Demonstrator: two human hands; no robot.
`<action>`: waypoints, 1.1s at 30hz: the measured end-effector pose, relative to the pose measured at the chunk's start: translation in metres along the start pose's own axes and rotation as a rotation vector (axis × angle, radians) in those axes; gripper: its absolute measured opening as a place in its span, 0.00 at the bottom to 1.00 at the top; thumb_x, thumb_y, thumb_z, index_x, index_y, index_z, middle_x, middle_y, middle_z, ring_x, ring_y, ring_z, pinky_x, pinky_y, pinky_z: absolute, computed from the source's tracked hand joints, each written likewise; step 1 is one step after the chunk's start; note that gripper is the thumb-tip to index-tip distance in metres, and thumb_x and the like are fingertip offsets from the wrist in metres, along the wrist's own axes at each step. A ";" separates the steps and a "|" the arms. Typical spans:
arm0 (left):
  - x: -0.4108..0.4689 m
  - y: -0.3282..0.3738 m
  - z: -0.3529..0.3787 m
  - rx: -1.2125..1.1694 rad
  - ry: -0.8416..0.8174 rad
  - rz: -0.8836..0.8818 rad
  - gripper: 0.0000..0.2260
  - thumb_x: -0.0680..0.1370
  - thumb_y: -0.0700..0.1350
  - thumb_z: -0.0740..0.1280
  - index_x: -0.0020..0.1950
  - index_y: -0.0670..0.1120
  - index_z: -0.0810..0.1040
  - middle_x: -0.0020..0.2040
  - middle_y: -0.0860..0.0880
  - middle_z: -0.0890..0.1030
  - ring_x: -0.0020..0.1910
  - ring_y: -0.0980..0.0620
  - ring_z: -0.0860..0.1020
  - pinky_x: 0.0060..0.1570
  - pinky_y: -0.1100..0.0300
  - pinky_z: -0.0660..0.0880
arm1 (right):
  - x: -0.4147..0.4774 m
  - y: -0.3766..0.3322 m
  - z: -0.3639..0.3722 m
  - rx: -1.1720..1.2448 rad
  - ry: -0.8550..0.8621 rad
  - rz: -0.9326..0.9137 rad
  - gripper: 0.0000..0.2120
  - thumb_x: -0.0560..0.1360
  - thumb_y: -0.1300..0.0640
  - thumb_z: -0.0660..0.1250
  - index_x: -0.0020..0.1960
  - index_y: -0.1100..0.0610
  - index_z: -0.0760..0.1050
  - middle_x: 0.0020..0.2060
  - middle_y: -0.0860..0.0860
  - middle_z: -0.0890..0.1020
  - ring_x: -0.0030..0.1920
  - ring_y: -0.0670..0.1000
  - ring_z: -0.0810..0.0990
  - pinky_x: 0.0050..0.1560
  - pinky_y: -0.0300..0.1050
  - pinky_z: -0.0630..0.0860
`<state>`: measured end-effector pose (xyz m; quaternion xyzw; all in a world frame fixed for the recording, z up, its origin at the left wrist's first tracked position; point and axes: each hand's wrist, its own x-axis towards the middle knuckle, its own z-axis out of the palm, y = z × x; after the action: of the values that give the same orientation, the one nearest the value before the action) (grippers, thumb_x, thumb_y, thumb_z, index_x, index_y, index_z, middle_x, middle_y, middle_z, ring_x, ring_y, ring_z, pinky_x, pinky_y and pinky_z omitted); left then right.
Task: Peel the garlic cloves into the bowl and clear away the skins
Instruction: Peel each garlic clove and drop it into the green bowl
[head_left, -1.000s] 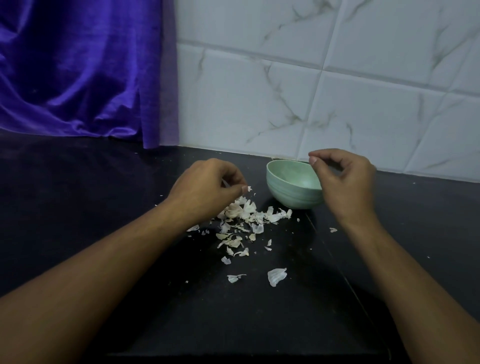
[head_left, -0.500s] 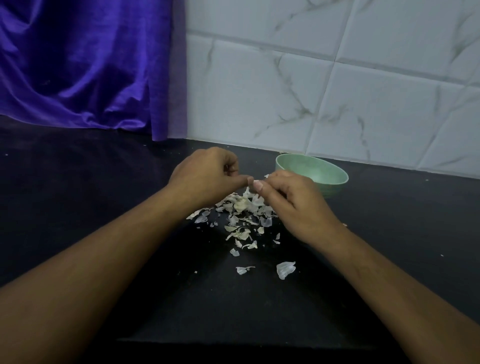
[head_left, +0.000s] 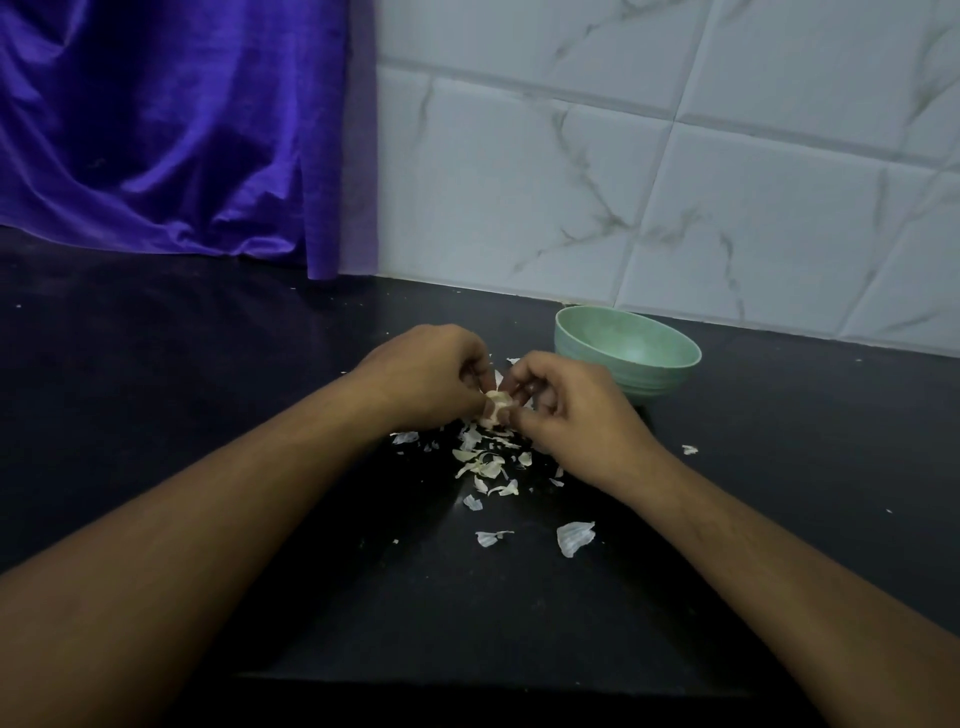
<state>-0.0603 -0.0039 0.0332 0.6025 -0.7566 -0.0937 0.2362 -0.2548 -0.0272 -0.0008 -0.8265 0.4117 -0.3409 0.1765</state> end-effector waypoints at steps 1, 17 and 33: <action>0.000 0.001 0.001 -0.029 0.005 0.011 0.06 0.74 0.49 0.78 0.46 0.53 0.83 0.40 0.56 0.84 0.41 0.57 0.81 0.46 0.56 0.79 | 0.000 0.001 -0.001 0.079 0.018 0.023 0.06 0.75 0.61 0.75 0.46 0.52 0.80 0.32 0.49 0.84 0.27 0.45 0.79 0.32 0.50 0.77; -0.005 0.013 -0.002 -0.584 0.064 -0.041 0.03 0.77 0.40 0.76 0.48 0.46 0.85 0.37 0.49 0.87 0.37 0.54 0.86 0.39 0.56 0.83 | -0.007 -0.009 -0.015 0.721 0.023 0.236 0.16 0.73 0.59 0.78 0.55 0.66 0.80 0.44 0.64 0.85 0.34 0.54 0.84 0.33 0.46 0.81; -0.006 0.012 -0.004 -0.849 -0.079 -0.145 0.03 0.79 0.35 0.73 0.52 0.39 0.83 0.43 0.42 0.86 0.41 0.49 0.85 0.39 0.56 0.83 | -0.008 -0.012 -0.020 0.757 0.035 0.240 0.05 0.76 0.67 0.73 0.52 0.66 0.82 0.41 0.65 0.86 0.38 0.56 0.88 0.39 0.46 0.86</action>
<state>-0.0679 0.0052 0.0406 0.4996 -0.6151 -0.4359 0.4266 -0.2657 -0.0139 0.0163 -0.6431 0.3534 -0.4595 0.5004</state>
